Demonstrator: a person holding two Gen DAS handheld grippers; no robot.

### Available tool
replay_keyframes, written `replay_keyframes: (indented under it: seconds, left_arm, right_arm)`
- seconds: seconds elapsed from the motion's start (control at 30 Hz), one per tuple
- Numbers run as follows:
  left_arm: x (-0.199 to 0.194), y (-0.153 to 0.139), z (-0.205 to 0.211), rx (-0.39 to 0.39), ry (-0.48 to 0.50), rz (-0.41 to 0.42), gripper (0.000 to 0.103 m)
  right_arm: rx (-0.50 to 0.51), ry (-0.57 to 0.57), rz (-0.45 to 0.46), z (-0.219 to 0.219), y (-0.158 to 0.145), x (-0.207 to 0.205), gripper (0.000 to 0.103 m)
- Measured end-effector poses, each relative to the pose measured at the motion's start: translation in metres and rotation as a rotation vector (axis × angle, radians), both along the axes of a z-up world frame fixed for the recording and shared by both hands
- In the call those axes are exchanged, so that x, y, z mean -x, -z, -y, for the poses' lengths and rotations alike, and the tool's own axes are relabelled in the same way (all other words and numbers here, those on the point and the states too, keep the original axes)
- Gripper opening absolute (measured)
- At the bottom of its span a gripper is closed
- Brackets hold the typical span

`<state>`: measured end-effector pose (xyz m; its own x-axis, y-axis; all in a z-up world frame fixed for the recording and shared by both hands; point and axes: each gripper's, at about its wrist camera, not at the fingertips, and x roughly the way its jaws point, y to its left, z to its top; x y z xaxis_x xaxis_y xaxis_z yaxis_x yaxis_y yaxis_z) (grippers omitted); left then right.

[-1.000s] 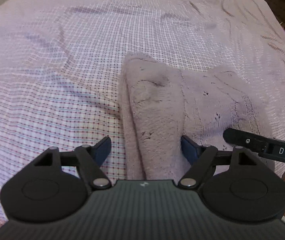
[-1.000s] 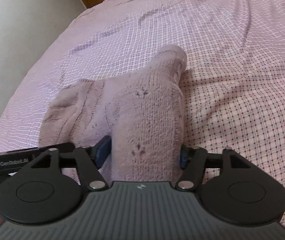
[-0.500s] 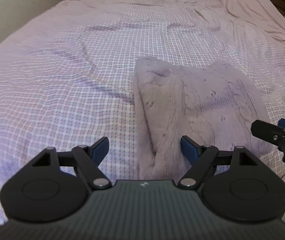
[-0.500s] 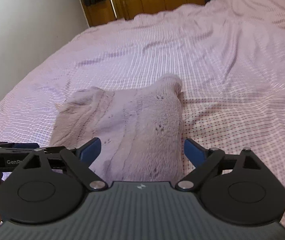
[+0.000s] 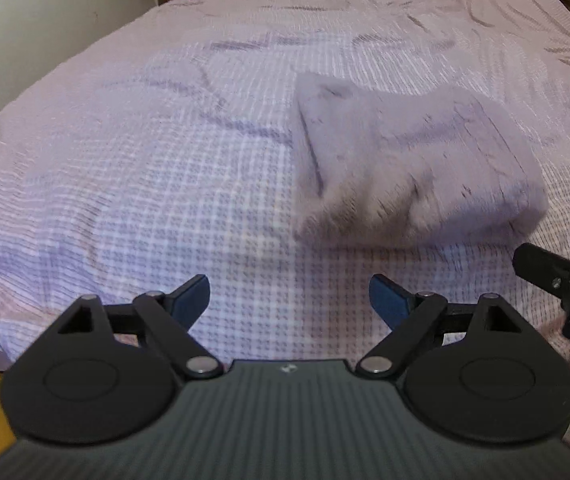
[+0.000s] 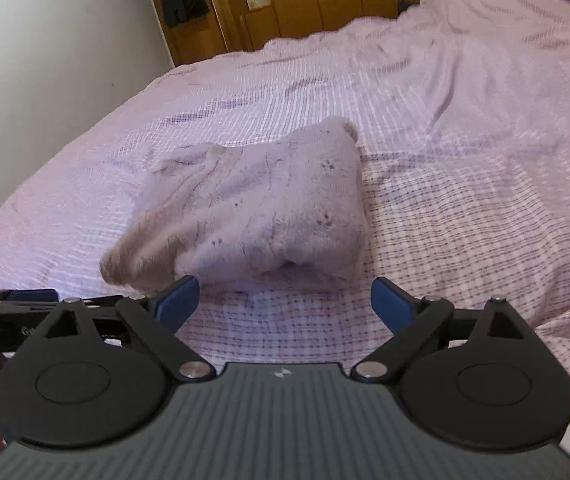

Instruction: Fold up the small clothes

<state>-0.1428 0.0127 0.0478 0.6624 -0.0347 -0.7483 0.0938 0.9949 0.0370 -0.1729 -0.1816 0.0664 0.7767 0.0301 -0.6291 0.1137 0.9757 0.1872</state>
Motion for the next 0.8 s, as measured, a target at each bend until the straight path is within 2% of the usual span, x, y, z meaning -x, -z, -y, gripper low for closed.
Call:
replay_keyframes:
  seconds: [0.1, 0.43, 0.8]
  left_arm:
    - [0.001, 0.007, 0.005, -0.010, 0.007, -0.004, 0.088]
    - [0.004, 0.016, 0.017, -0.052, 0.044, -0.010, 0.088]
    - [0.004, 0.016, 0.014, -0.012, 0.046, -0.020, 0.088]
  right_arm:
    - [0.050, 0.002, 0.014, -0.002, 0.007, 0.008, 0.096]
    - [0.003, 0.031, 0.007, 0.005, 0.019, 0.009, 0.096]
    - [-0.003, 0.038, 0.010, 0.004, 0.019, 0.009, 0.096]
